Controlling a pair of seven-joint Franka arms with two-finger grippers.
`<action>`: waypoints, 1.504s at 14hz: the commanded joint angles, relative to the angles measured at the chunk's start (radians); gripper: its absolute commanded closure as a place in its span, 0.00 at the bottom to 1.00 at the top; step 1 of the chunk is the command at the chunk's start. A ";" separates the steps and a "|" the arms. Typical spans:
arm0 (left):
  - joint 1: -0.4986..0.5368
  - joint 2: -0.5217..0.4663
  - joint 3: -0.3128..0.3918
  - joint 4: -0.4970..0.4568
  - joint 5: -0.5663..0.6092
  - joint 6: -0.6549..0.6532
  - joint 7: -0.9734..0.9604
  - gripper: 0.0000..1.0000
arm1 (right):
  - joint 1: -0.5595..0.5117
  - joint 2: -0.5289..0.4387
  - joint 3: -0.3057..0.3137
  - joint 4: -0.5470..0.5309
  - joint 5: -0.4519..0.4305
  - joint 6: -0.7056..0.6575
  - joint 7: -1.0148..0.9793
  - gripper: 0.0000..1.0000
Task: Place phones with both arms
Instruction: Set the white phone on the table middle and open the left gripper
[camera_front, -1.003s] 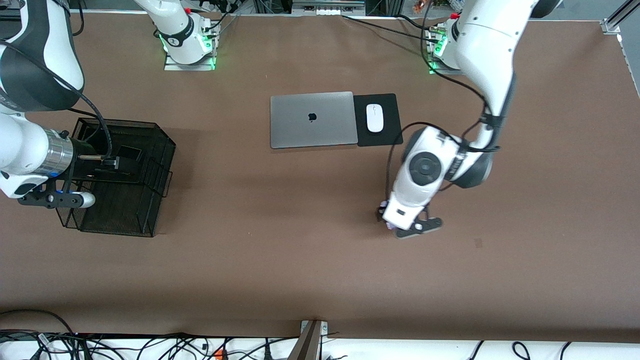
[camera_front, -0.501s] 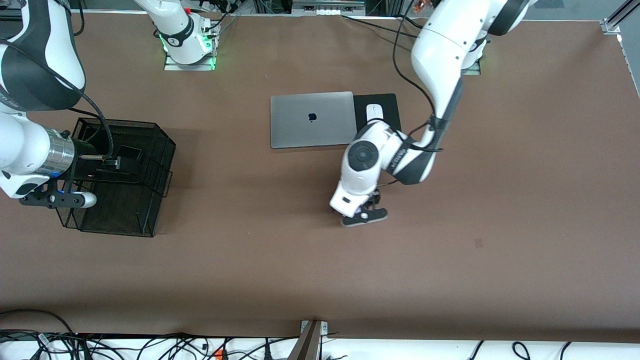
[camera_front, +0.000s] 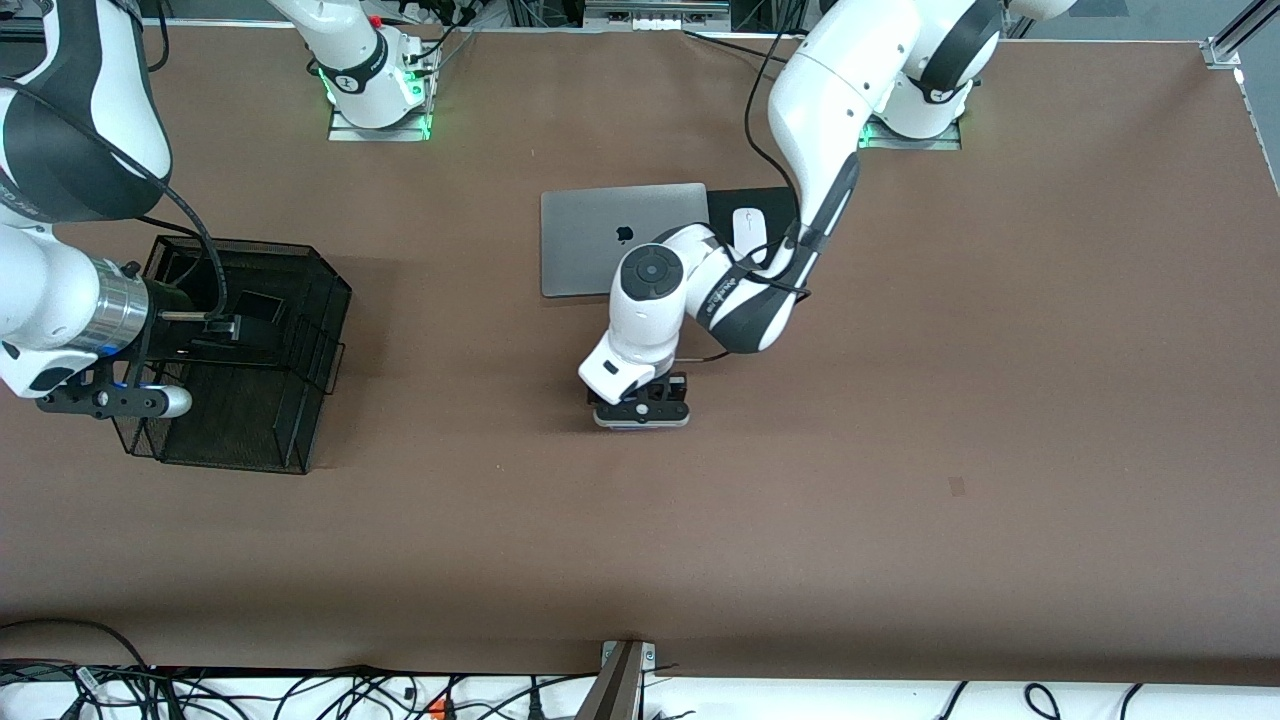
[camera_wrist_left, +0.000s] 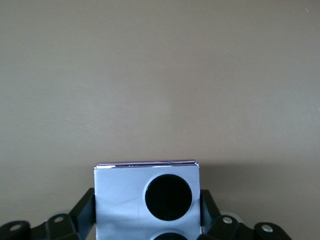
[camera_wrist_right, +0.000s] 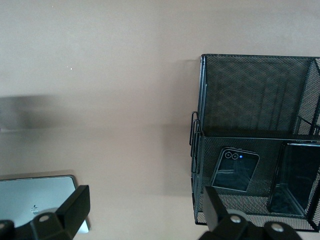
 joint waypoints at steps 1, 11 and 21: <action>-0.023 0.053 0.005 0.057 0.009 -0.001 0.028 0.64 | -0.016 -0.006 0.019 0.001 -0.018 -0.005 0.011 0.00; -0.042 0.125 0.016 0.063 0.011 0.115 0.011 0.00 | -0.014 -0.006 0.021 -0.001 -0.015 0.003 0.011 0.00; 0.013 -0.019 0.016 0.061 0.011 -0.172 0.003 0.00 | -0.016 -0.008 0.021 -0.007 -0.008 -0.002 0.006 0.00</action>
